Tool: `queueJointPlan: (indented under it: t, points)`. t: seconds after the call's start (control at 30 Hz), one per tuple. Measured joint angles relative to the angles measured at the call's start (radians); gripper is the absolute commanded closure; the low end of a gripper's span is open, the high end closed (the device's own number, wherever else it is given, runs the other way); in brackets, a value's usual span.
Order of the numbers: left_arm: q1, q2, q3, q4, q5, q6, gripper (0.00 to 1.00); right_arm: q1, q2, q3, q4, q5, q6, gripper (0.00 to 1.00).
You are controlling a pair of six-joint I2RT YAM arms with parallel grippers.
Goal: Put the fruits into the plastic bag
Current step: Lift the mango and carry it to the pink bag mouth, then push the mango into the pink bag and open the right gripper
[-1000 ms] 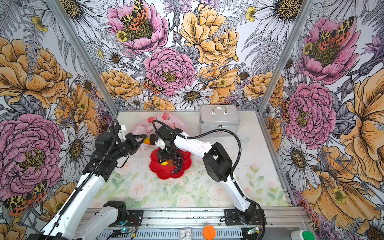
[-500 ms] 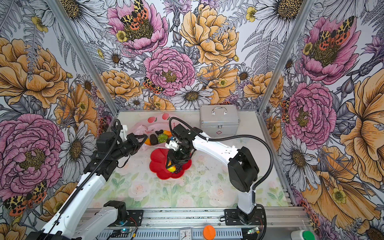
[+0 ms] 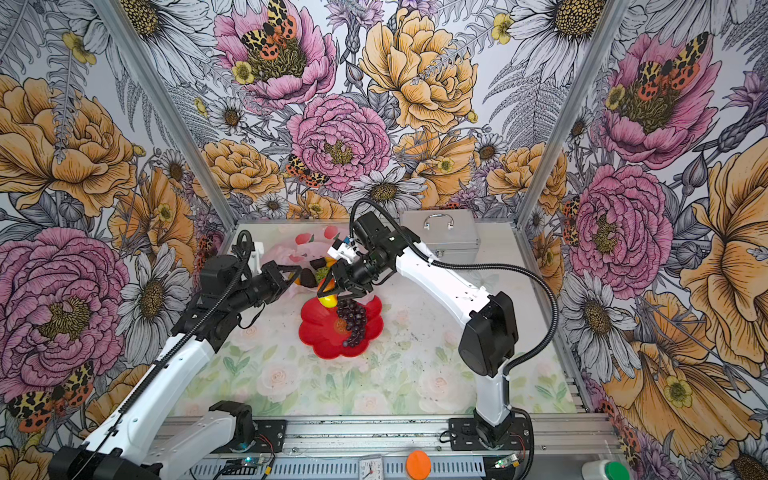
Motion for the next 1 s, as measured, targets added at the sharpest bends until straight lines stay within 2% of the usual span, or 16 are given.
queueJointPlan:
  t: [0.3,0.7,0.87,1.0]
  points:
    - [0.000,-0.003,0.004,-0.026,0.000,0.021,1.00,-0.017,0.290,0.283,0.003,-0.010,0.114,0.52]
    - [0.000,-0.005,0.004,-0.031,0.000,0.021,1.00,-0.032,0.495,0.465,0.002,0.016,0.194,0.52]
    - [0.000,-0.005,0.004,-0.031,0.000,0.021,1.00,-0.033,0.581,0.581,0.001,0.061,0.229,0.51]
    - [0.000,-0.005,0.004,-0.030,0.000,0.021,1.00,-0.037,0.620,0.647,0.003,0.140,0.259,0.50]
